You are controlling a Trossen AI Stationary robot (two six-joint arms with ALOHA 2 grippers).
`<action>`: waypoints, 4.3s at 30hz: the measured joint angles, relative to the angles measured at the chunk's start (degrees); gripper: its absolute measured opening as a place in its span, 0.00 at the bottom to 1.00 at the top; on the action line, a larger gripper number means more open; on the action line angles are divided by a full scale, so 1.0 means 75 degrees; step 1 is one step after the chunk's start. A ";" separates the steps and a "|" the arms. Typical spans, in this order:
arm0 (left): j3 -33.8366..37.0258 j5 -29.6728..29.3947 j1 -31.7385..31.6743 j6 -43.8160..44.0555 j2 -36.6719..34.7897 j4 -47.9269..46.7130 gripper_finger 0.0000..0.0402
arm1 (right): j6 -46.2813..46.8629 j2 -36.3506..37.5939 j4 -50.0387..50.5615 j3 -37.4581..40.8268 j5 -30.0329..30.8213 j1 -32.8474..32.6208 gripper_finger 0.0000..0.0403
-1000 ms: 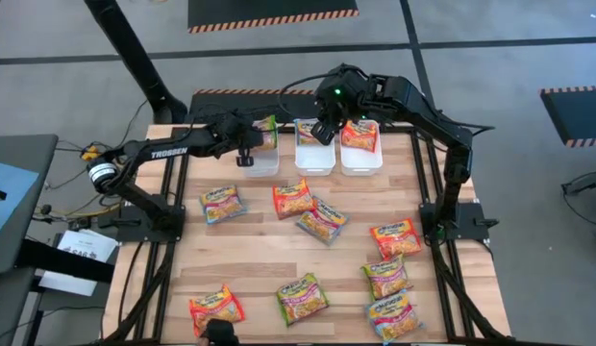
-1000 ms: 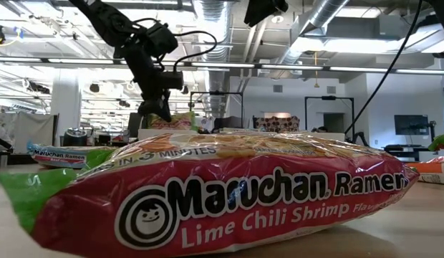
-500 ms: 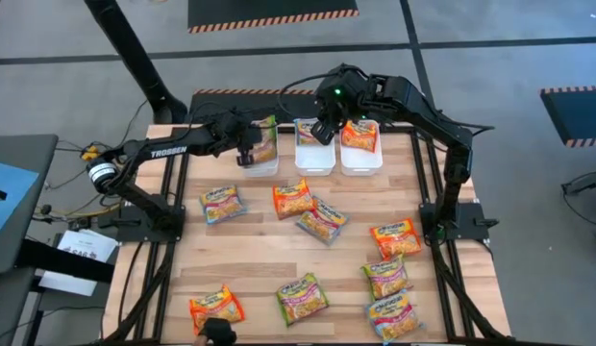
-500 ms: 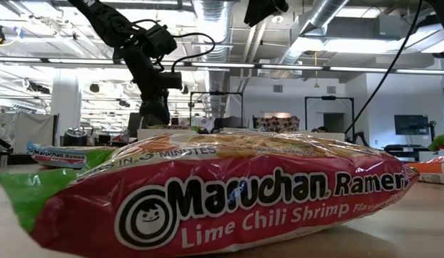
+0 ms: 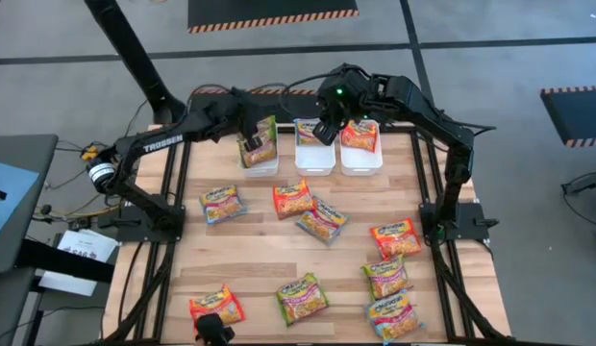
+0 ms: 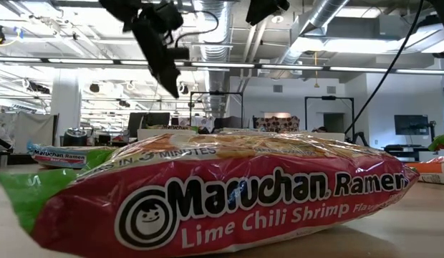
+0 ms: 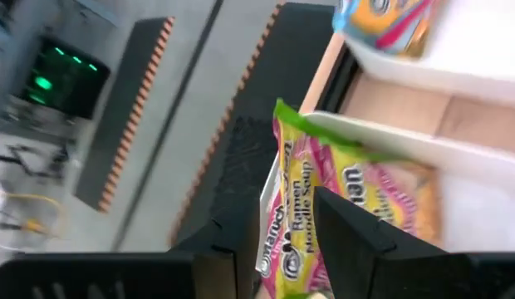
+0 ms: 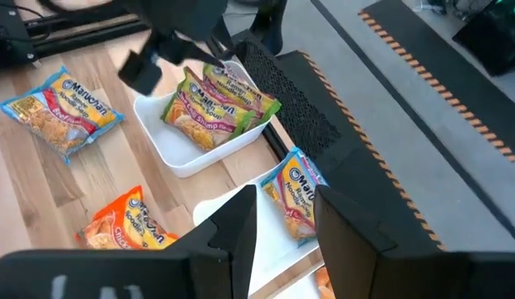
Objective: Sort Maruchan noodles
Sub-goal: Put the orange noodle pack into the right white bin
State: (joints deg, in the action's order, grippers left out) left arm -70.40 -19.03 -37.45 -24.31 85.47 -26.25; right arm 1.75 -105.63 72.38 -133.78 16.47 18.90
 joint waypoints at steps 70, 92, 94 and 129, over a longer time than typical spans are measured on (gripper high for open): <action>0.0578 0.3451 0.2198 0.3814 -0.4409 -0.3027 0.26 | 1.2338 0.2537 0.1325 0.8246 -0.2215 -0.5203 0.61; 0.0578 0.3246 0.2221 0.3800 -0.4409 -0.3027 0.26 | 1.2580 0.2540 -0.1236 1.1128 -0.2993 -0.4946 0.61; 0.0578 0.3235 0.2221 0.3798 -0.4409 -0.3027 0.26 | 1.2586 0.2542 -0.1372 1.1368 -0.3025 -0.4876 0.61; 0.0578 0.3224 0.2221 0.3591 -0.4409 -0.3027 0.26 | 1.3047 0.2526 -0.1876 1.0950 -0.2370 -0.4480 0.01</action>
State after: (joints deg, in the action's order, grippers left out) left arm -66.06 5.15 -20.80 2.62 52.40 -48.95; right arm 99.59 -86.69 58.31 -51.65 -1.31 -14.71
